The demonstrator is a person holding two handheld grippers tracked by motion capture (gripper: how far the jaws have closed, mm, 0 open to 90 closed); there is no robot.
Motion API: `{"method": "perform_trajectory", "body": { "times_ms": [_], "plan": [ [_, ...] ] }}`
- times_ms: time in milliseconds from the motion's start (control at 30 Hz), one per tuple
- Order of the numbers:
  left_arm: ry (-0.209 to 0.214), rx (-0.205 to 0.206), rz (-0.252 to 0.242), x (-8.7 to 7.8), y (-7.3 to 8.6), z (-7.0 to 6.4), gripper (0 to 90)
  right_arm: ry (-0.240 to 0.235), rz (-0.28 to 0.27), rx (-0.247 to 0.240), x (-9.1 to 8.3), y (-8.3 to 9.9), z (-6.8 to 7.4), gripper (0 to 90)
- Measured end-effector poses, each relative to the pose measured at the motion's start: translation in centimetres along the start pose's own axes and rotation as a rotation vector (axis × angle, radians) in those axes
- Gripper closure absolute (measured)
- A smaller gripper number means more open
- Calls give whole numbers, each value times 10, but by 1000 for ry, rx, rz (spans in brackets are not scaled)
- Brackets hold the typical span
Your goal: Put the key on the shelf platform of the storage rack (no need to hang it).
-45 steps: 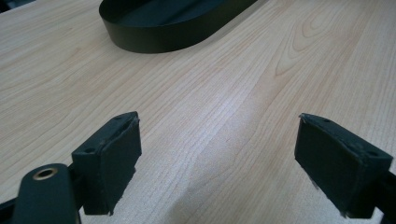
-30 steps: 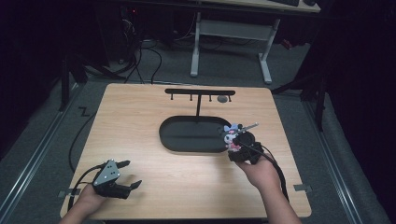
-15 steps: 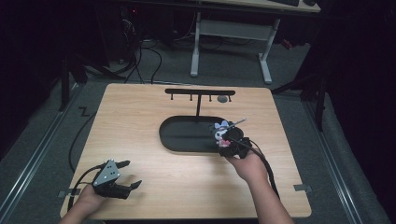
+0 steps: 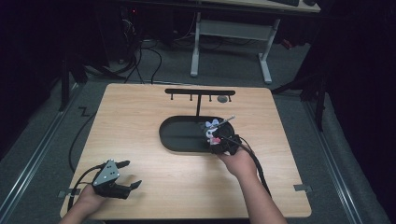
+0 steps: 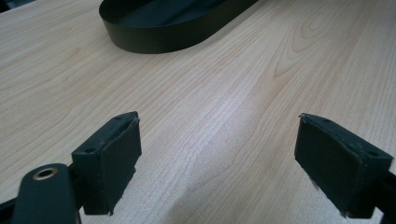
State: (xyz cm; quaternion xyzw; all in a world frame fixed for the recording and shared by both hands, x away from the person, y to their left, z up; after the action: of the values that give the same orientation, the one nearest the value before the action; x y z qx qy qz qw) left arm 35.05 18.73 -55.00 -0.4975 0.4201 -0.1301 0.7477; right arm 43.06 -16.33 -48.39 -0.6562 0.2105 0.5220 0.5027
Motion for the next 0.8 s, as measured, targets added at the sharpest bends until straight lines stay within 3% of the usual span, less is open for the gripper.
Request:
{"method": "perform_trajectory", "body": {
  "times_ms": [600,800],
  "plan": [
    [0,-1,-1,0,0,0,155,-10,2,6,18,-16,-2,488],
    [0,-1,-1,0,0,0,155,-14,-12,31,25,-25,-5,488]
  ]
}}
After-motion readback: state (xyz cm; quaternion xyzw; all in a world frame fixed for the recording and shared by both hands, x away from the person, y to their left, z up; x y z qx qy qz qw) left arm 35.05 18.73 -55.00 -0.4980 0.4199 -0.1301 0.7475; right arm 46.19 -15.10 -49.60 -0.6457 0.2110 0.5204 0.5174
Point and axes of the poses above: each handheld gripper's, and its own axes: x roughly forward along the jaws, y roughly out of its underside, z roughly to its left, the point moved 5 cm from there along x, roughly forward along the jaws, and after that the axes turned 8 degrees about -y, right-handed, at the moved point
